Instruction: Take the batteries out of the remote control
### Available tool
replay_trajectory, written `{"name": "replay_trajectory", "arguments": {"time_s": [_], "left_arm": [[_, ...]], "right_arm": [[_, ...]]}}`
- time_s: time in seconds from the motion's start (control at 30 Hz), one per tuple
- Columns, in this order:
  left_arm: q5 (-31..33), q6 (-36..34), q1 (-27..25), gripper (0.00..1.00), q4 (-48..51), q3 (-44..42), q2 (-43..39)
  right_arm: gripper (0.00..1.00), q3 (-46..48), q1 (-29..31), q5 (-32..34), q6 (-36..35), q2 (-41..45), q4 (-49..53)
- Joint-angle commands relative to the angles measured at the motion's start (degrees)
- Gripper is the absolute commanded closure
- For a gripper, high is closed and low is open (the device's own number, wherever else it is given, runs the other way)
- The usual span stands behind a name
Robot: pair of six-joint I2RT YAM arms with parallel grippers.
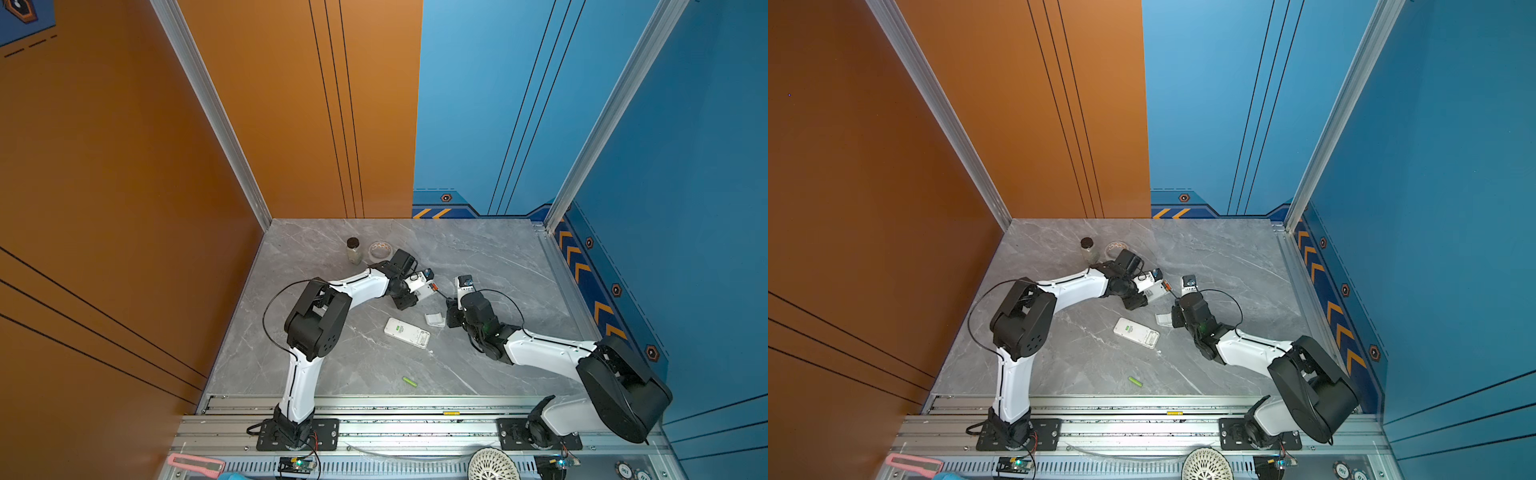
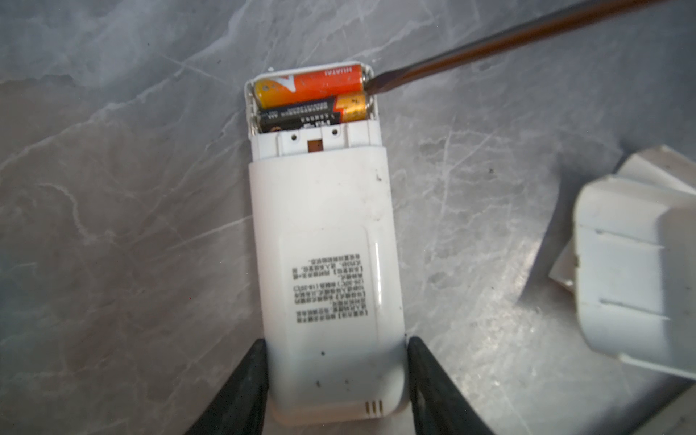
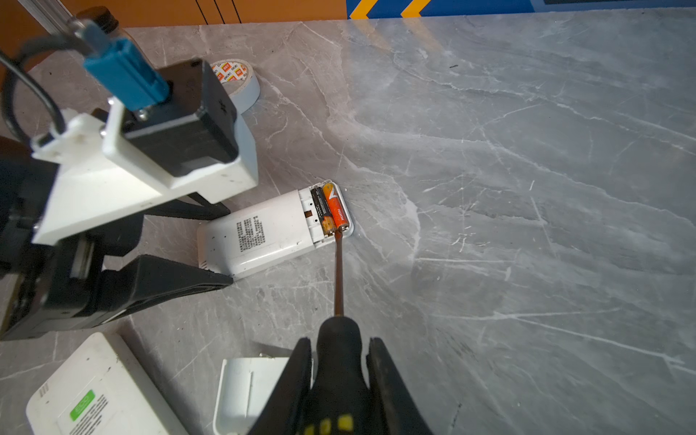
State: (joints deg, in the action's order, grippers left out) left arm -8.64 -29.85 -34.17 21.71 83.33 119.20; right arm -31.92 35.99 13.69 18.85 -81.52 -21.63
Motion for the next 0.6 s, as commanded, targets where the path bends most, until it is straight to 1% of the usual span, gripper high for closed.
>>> {"name": "replay_trajectory", "arguments": {"time_s": [0.0,0.37,0.5,0.57], "left_arm": [[-11.67,-3.55,-4.25,1.0,12.39,-2.03,2.52],[-11.96,-3.38,-4.06,1.0,12.38,-1.93,2.71],[-12.44,-3.29,-3.82,1.0,12.38,-2.01,2.62],[-12.77,-3.29,-3.8,1.0,12.38,-2.03,2.61]], "right_arm": [[1.0,-3.09,-1.17,2.06,-1.0,1.51,-3.34],[1.0,-3.9,-1.2,2.43,-1.6,2.39,-3.68],[1.0,-3.49,-1.12,2.58,-1.54,2.33,-5.35],[1.0,-2.45,-1.04,3.33,-1.41,2.06,-7.9]]}}
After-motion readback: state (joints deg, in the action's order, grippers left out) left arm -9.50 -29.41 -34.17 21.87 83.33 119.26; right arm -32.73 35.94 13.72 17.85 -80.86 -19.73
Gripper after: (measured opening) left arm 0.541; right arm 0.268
